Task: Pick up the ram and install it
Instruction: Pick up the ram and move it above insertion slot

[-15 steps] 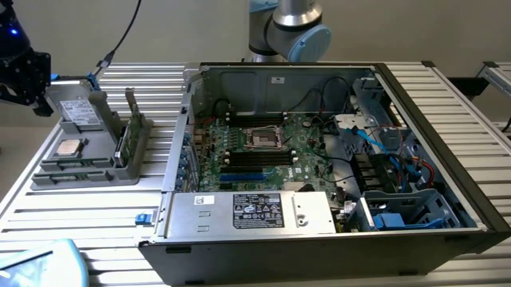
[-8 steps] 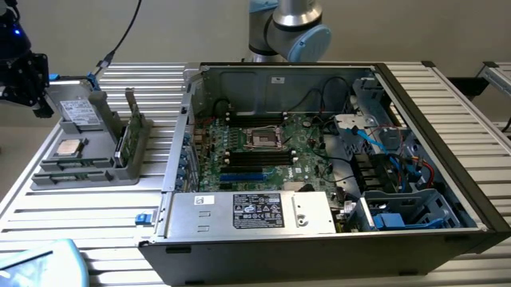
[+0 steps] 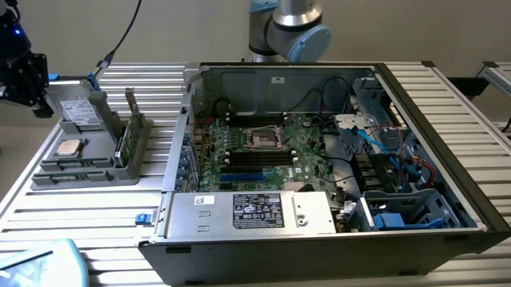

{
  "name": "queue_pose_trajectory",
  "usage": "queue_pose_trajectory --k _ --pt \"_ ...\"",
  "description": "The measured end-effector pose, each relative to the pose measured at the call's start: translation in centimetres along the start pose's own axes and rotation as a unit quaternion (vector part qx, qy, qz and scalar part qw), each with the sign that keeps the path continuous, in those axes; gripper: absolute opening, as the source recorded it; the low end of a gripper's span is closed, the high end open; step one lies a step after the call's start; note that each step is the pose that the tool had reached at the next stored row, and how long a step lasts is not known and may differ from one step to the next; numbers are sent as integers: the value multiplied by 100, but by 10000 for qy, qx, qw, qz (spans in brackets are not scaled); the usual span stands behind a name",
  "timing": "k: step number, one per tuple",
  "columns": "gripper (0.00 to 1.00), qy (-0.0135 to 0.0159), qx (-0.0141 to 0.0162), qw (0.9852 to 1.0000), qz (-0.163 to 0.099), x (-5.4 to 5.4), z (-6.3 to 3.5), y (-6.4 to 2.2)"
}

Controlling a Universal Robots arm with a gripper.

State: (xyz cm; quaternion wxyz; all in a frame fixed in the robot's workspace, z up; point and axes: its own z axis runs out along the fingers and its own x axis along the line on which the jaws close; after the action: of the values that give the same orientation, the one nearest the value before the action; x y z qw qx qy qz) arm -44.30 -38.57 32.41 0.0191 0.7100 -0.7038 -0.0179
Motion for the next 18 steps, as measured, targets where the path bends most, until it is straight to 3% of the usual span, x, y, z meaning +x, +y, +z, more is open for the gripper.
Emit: queue_pose_trajectory --k 4,6,9,10,18 --pt "12 0 0 10000 0 0 0 0" --pt "24 0 0 10000 0 0 0 0" --pt "30 0 0 10000 0 0 0 0" --pt "37 0 0 10000 -1 3 3 0" --pt "37 -39 4 10000 -69 226 116 7"
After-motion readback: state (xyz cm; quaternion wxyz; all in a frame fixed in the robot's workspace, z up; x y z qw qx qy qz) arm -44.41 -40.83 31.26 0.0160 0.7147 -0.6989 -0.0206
